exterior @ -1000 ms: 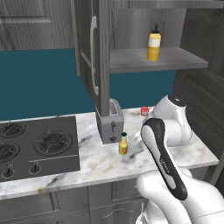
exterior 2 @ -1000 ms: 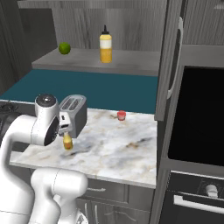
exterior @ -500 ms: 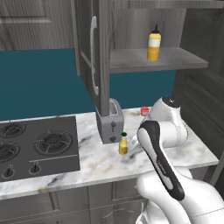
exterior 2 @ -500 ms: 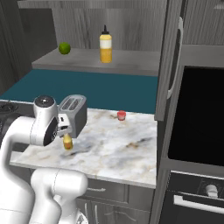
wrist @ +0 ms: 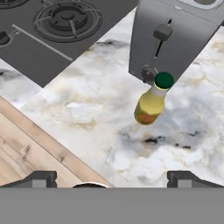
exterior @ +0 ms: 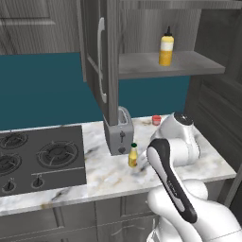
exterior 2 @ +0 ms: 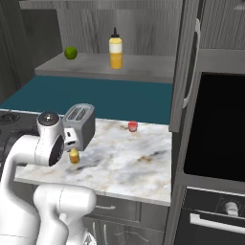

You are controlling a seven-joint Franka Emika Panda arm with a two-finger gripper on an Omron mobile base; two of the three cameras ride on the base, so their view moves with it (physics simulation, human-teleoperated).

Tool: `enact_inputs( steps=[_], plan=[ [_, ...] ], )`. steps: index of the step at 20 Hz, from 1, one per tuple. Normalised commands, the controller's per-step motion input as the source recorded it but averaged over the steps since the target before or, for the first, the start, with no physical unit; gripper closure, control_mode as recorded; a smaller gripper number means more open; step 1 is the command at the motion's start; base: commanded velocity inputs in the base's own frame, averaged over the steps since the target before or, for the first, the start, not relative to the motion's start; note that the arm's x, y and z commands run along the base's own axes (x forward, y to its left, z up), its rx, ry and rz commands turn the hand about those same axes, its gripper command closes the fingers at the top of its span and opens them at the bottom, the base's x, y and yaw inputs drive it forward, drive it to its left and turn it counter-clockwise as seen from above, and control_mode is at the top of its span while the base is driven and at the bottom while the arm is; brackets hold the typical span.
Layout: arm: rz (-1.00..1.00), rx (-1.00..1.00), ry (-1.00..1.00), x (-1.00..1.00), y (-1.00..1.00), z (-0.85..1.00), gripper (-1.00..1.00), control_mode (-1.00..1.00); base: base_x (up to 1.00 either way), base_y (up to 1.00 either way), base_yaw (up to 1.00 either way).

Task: Pick the mustard and mustard from the counter and place them in the cabinet.

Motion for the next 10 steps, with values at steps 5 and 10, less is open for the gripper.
enact_inputs(
  steps=[5, 10],
  plan=[
    [0.0, -0.07, 0.0, 0.23, 0.0, -0.36, -1.0, -1.0, 0.0, 0.0, 0.0],
    [0.0, -0.02, 0.0, 0.27, 0.0, -0.22, -1.0, -1.0, 0.0, 0.0, 0.0]
  ],
)
